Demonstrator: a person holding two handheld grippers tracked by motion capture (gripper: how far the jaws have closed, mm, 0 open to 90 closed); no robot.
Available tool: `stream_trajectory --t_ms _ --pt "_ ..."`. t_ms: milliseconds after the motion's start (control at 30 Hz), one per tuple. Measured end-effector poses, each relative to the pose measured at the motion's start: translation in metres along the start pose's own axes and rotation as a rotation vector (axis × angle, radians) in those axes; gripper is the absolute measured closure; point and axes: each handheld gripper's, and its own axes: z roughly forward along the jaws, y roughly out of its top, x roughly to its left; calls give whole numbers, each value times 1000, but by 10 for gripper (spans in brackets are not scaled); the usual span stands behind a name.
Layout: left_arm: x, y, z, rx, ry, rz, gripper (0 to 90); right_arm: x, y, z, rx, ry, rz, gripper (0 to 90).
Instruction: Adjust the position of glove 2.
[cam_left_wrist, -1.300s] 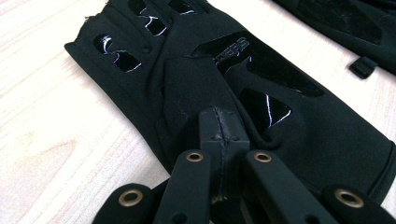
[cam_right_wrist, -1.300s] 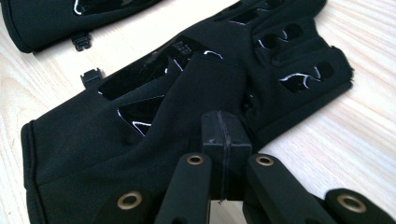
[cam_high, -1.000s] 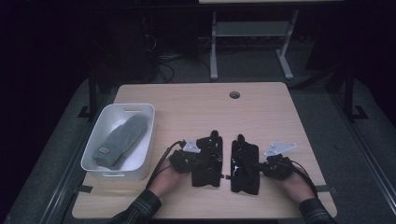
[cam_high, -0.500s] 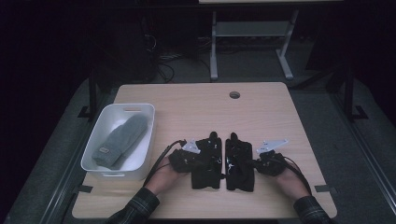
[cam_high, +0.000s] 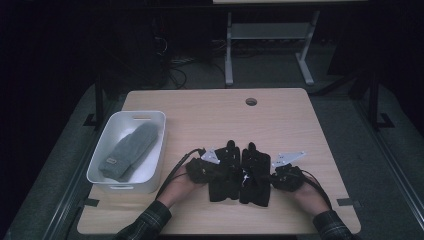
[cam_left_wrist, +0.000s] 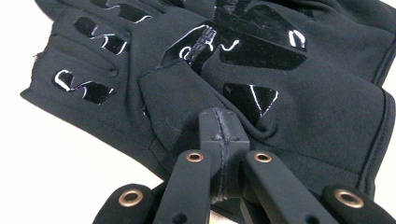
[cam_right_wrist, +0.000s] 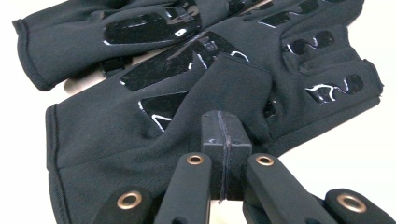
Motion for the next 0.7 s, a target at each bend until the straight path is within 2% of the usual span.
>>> stream_trajectory --t_ms 100,133,233,367,500,633,700 --pt "0 0 -6 8 27 -7 894 -2 0 -7 -35 -4 8 898" --pt "-1 0 -9 -18 47 -41 879 -2 0 -9 -43 -4 15 897" --pt "-1 -3 -18 -36 98 -88 811 -6 0 -14 -70 -1 26 898" --pt "6 -8 -19 -40 156 -154 755 -5 0 -10 -45 -4 20 897" --pt "13 -10 -16 -38 160 -196 683 -5 -1 -7 -29 -14 14 897" --pt "15 -12 -10 -18 160 -201 662 -7 -2 -5 -22 -20 21 897" --pt "15 -12 -8 -26 163 -205 662 -8 -4 -3 -9 -23 16 897"
